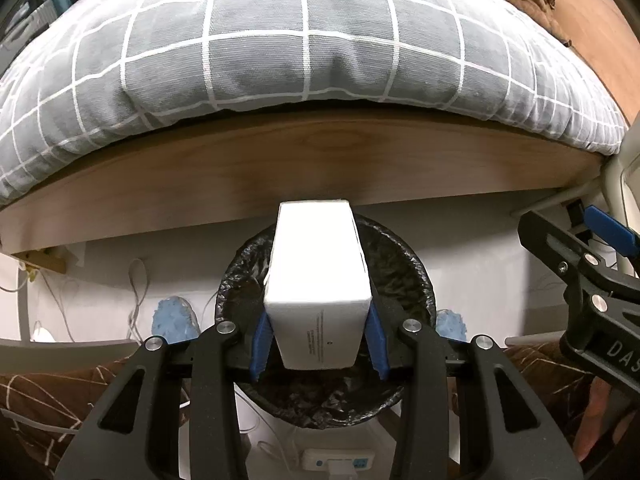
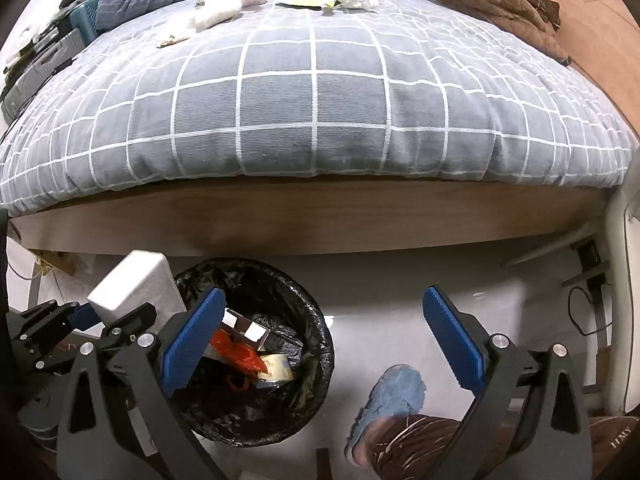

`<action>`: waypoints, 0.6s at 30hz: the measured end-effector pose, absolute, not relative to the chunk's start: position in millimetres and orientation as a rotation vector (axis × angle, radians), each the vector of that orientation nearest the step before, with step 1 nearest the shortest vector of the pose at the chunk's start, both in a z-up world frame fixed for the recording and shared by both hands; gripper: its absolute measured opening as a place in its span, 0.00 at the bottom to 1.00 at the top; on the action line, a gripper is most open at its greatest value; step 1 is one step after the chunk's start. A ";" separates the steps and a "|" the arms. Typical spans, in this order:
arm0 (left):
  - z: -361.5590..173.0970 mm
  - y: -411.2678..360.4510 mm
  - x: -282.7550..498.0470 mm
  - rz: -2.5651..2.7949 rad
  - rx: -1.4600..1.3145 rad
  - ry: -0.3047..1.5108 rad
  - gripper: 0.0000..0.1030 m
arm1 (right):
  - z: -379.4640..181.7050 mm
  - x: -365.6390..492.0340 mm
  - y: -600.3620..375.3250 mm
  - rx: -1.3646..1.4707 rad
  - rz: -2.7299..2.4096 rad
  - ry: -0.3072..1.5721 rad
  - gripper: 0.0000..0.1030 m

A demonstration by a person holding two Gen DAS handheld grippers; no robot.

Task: Collect trash
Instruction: 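Open the right tool over the bin while the left tool drops the white box in, then move both open tools back toward the remaining trash on the bed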

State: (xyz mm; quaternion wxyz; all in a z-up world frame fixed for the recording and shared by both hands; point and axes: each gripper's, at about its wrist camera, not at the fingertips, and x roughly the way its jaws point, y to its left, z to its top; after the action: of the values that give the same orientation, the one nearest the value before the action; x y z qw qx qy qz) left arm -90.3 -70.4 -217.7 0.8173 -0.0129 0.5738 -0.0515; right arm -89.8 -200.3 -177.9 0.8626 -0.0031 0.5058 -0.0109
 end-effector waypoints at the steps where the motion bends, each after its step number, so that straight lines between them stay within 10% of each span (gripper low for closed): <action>1: -217.2 -69.7 -93.4 -0.109 -0.024 1.219 0.39 | -177.8 -90.0 -199.2 -0.007 -0.023 1.062 0.93; 18: -166.1 -56.9 -94.4 -0.065 0.027 1.077 0.85 | -134.4 -91.5 -199.0 -0.014 -0.030 0.917 0.93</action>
State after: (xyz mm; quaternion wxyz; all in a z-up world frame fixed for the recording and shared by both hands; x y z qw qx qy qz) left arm -94.4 -56.9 -166.1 0.8578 0.0131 0.5128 -0.0309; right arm -91.5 -199.0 -134.4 0.8966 -0.0069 0.4426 -0.0144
